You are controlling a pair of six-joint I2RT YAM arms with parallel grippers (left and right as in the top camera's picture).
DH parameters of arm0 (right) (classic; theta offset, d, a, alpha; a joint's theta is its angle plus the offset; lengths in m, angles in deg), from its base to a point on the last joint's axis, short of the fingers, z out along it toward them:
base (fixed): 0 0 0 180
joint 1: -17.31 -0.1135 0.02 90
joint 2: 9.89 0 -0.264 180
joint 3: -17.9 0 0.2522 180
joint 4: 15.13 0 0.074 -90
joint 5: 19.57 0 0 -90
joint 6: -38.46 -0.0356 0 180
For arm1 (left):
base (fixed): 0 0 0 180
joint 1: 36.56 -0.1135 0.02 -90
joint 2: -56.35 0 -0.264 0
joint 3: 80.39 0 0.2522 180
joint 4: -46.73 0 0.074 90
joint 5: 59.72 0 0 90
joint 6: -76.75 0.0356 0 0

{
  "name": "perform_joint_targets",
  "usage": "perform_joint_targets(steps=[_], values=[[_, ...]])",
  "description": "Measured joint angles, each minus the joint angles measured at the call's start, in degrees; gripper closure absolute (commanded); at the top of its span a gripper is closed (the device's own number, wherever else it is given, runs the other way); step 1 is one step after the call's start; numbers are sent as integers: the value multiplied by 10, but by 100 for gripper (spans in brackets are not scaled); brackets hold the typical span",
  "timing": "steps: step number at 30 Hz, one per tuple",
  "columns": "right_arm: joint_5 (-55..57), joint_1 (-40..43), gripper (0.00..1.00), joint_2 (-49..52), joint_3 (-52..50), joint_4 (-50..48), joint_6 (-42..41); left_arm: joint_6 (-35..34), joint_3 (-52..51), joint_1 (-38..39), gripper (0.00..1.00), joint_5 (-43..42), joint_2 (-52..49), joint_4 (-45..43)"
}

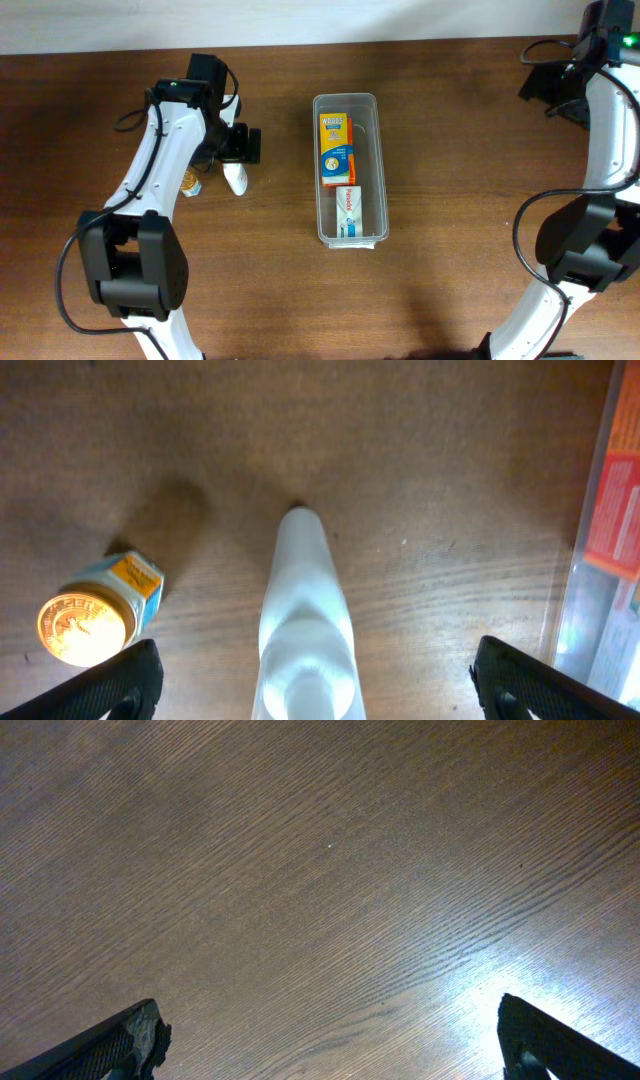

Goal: Pack container
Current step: 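Lower the left gripper around the spray bottle and close on it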

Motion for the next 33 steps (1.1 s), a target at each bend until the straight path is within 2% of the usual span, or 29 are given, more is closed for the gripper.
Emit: perform_joint_targets(steps=[6, 33], values=[[0, 0, 2, 0, 0, 0, 0, 0, 0, 0, 1, 0, -4, 23], [0, 0, 2, 0, 0, 0, 0, 0, 0, 0, 1, 3, -45, -2]])
